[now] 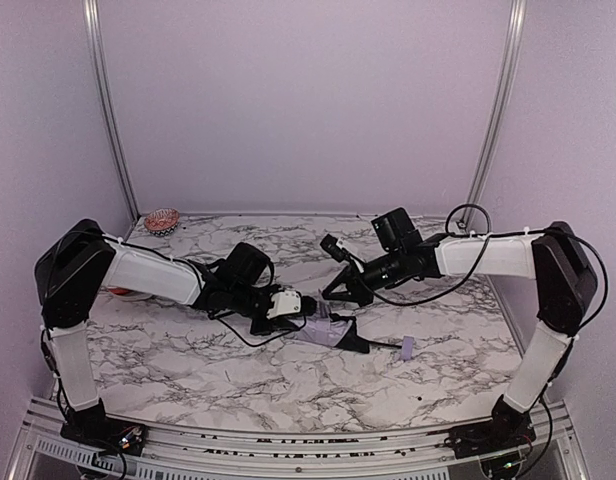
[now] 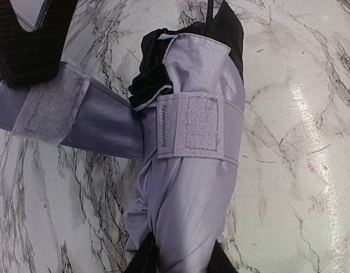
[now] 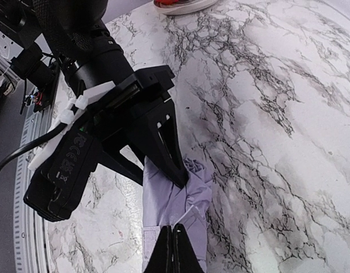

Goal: Put away the umbrella

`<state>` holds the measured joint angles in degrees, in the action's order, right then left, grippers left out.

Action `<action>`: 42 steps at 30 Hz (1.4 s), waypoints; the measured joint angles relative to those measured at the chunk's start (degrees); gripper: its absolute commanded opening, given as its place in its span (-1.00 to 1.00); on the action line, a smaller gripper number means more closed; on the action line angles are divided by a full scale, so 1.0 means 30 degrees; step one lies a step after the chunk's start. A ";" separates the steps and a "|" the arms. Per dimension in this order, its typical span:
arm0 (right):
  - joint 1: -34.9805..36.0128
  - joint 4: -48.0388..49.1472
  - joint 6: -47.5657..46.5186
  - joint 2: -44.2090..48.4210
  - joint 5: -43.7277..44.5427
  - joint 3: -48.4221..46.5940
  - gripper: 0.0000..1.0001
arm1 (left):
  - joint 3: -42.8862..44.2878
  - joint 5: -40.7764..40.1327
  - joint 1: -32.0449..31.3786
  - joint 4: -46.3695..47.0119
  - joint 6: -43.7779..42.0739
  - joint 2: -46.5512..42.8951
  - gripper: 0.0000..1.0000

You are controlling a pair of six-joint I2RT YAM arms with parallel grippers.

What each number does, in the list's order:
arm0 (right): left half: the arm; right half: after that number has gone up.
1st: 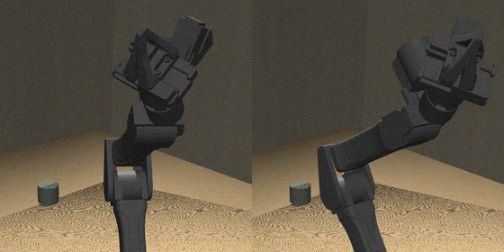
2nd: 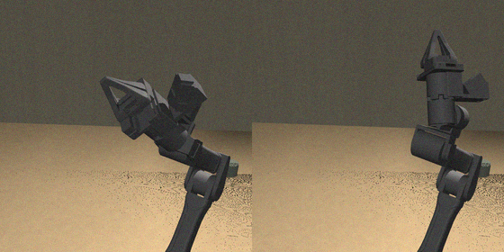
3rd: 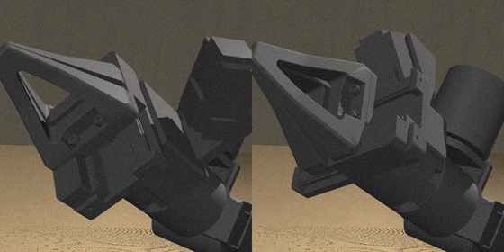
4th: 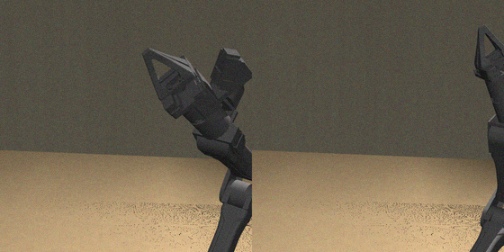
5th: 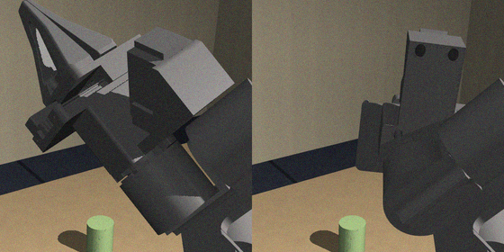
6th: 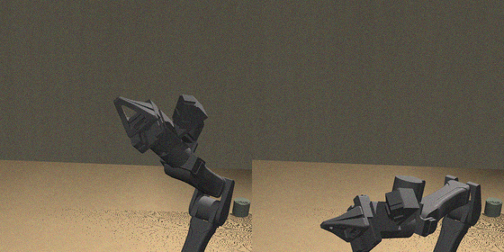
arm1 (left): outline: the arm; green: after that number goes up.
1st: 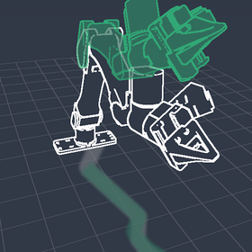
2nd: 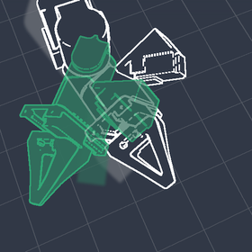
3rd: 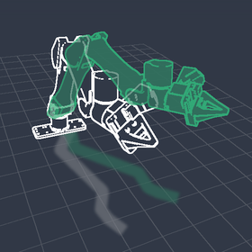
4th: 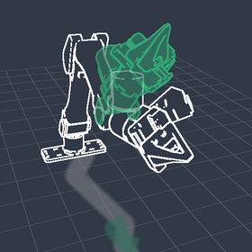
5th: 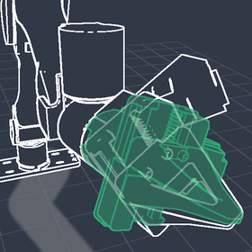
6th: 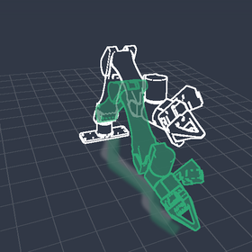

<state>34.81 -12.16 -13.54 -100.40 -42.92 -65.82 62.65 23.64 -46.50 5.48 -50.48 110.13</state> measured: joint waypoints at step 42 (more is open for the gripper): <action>0.3745 -0.2900 -1.2043 0.2499 0.7468 0.3126 -0.99 | 0.4794 0.2623 0.0277 -0.5697 0.0393 0.2426 -0.88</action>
<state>46.04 -20.86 -49.67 -92.90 -20.51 -56.45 77.03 31.51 -45.67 -11.62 -49.30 117.40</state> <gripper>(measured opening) 0.006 0.163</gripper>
